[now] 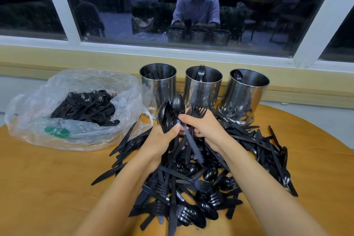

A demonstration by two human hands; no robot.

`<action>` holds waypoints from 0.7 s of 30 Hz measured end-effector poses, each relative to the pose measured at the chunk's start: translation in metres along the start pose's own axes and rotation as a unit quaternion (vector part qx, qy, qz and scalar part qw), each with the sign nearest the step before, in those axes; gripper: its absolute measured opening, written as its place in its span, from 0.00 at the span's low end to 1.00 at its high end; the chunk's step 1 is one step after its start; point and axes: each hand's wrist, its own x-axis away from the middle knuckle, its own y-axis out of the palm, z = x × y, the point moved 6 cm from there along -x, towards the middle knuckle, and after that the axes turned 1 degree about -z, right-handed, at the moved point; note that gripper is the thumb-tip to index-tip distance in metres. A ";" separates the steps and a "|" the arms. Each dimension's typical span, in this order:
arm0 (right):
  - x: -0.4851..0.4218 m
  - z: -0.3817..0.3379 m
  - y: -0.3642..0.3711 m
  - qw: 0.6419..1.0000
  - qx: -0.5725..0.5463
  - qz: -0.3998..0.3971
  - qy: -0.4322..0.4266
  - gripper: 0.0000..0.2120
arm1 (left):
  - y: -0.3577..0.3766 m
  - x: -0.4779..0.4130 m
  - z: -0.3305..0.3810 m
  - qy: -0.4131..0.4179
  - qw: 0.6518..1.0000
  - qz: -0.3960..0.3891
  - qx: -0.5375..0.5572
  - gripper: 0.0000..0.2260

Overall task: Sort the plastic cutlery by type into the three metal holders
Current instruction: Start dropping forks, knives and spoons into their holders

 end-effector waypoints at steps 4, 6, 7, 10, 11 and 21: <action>-0.005 0.006 0.001 1.000 0.004 0.016 -0.006 0.14 | 0.003 -0.003 0.002 -0.001 1.000 -0.003 0.024 0.11; -0.006 0.007 0.002 0.999 -0.005 0.040 -0.011 0.12 | 0.000 -0.005 0.000 -0.001 0.999 0.025 0.033 0.10; -0.006 0.006 0.002 0.998 -0.007 0.053 -0.016 0.10 | -0.001 -0.006 -0.001 -0.001 0.999 0.036 0.038 0.10; -0.009 0.008 -0.004 0.995 -0.036 0.090 -0.033 0.08 | -0.003 -0.007 -0.003 -0.010 0.997 0.040 0.072 0.11; -0.009 0.007 -0.006 0.993 -0.048 0.103 -0.037 0.08 | -0.004 -0.008 -0.004 -0.015 0.995 0.038 0.087 0.12; -0.003 0.001 -0.015 0.995 -0.074 0.065 -0.023 0.05 | 0.003 -0.005 -0.006 -0.020 0.995 -0.032 0.093 0.11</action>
